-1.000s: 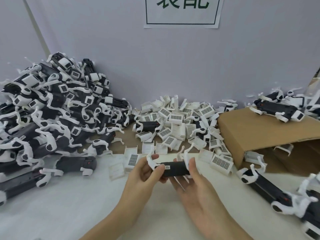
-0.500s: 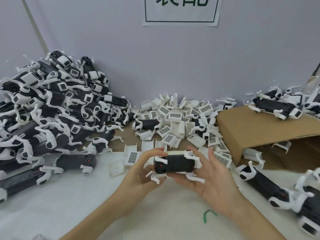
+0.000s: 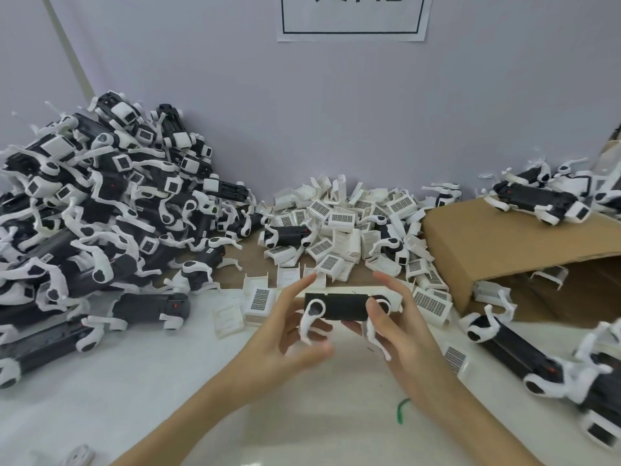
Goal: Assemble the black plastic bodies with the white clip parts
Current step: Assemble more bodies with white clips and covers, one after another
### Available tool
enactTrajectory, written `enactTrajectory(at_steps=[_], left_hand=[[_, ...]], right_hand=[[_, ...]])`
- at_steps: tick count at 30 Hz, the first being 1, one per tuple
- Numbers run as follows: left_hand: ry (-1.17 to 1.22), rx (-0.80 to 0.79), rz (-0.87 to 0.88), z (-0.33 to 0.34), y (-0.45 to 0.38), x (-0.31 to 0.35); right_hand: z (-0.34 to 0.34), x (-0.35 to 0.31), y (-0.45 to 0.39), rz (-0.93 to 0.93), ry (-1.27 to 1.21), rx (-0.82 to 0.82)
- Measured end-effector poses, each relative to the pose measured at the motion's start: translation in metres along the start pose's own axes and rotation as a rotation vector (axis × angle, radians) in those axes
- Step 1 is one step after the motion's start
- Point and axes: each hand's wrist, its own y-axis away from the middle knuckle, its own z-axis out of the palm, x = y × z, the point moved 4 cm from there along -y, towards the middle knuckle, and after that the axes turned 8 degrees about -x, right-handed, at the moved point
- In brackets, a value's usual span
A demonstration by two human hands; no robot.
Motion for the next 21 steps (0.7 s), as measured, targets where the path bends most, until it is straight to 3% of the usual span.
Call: enactTrajectory(at_steps=[4,11,14,18,21], left_hand=[[0.051,0.258,-0.027,0.0,0.001,-0.001],[0.157,0.305,0.104,-0.004,0.004,0.005],[-0.021,0.346,0.165,-0.001,0.006,0.009],[-0.474,0.471,0.309,0.008,0.01,0.013],[-0.652,0.403,0.41,0.02,0.009,0.014]], right_hand=[[0.005,0.003,0.004,0.136,0.104,-0.009],[0.007,0.001,0.005,0.108,0.08,-0.054],[0.004,0.002,0.005,0.103,0.109,0.008],[-0.005,-0.004,0.009,0.069,0.302,0.279],[0.012,0.0,0.009,0.144,0.216,0.07]])
